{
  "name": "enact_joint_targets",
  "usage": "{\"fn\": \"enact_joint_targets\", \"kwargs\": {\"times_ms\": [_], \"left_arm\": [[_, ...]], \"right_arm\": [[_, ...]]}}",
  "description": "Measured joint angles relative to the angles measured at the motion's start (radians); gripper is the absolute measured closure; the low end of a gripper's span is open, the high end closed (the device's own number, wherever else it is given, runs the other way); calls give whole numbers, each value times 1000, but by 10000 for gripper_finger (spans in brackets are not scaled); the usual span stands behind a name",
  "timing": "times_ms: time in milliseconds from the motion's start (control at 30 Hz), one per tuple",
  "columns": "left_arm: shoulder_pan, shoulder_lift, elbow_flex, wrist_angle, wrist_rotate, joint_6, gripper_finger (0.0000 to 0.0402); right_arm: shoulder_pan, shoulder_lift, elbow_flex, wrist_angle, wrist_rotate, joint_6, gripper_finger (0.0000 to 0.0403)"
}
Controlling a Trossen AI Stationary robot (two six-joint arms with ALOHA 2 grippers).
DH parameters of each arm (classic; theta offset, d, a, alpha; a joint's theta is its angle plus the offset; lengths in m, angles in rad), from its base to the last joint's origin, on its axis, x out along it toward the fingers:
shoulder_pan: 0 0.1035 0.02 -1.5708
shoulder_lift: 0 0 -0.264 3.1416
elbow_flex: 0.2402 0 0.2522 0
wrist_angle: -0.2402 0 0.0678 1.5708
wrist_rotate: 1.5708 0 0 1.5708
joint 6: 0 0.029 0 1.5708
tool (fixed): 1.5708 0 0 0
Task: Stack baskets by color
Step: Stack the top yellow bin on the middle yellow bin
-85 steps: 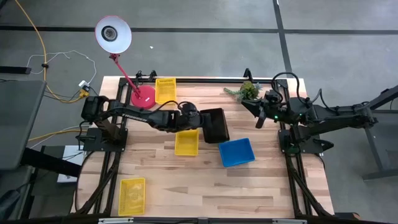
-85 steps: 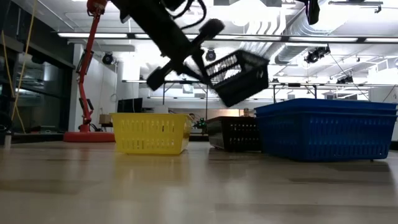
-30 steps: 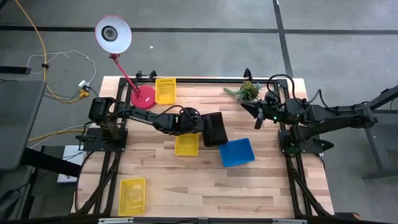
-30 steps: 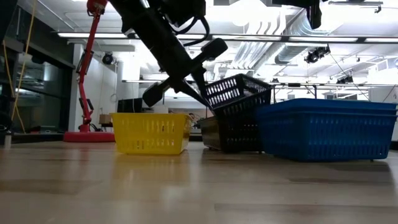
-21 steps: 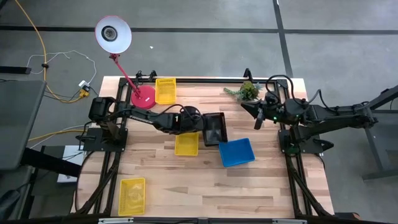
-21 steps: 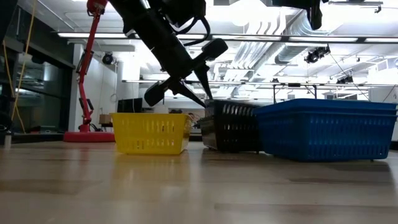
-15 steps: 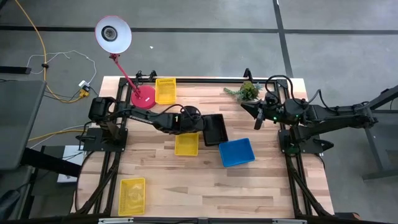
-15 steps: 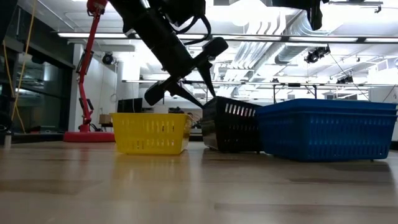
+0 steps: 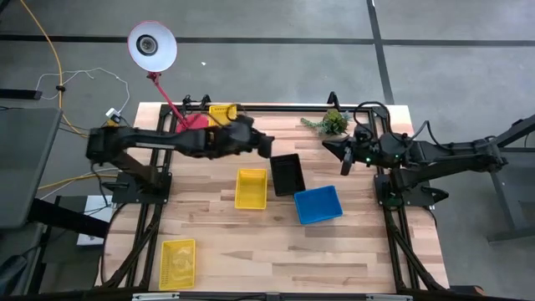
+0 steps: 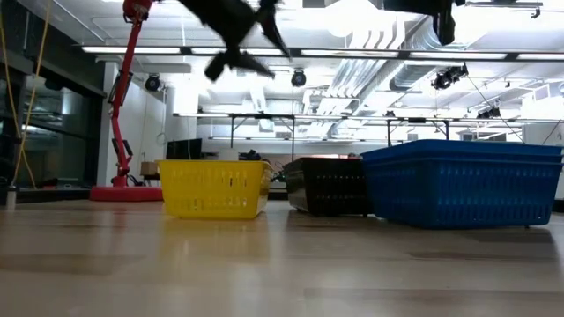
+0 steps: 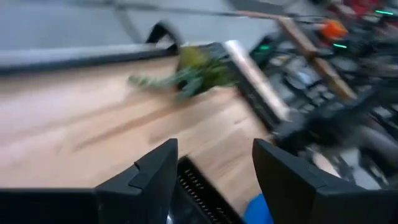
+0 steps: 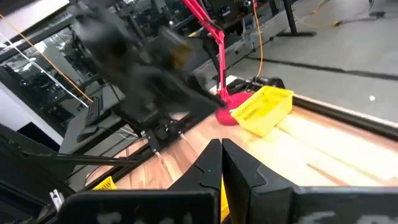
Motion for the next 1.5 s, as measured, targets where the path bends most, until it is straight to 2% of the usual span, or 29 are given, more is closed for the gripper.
{"fn": "enact_joint_targets", "kwargs": {"times_ms": [133, 200, 400, 467, 533, 633, 700, 867, 1233, 1500], "left_arm": [[-68, -123, -6, 4, 52, 198, 205], [-120, -181, -21, 8, 47, 259, 206], [-272, -383, -182, 21, -161, 273, 206], [-309, -450, -259, 74, -191, 273, 206], [-340, -516, -342, 167, -187, 298, 206], [-364, -597, -442, 294, -89, 372, 206], [-365, -632, -480, 311, -30, 394, 206], [-365, -659, -515, 286, 14, 432, 206], [-365, -659, -515, 280, 13, 596, 206], [-365, -659, -514, 299, -51, 638, 206]], "right_arm": [[0, 57, 0, 38, -60, 4, 402], [0, 93, 0, 70, -95, 4, 402], [0, 180, 0, 117, -124, 2, 402], [0, 188, 0, 136, -124, -5, 402], [0, 186, 0, 170, -128, -27, 402], [0, 178, 0, 224, -149, -89, 402], [0, 177, 0, 269, -181, -136, 402], [0, 177, 1, 315, -231, -208, 402], [0, 178, 1, 314, -210, -235, 402], [0, 178, 1, 313, -166, -230, 402]]}}
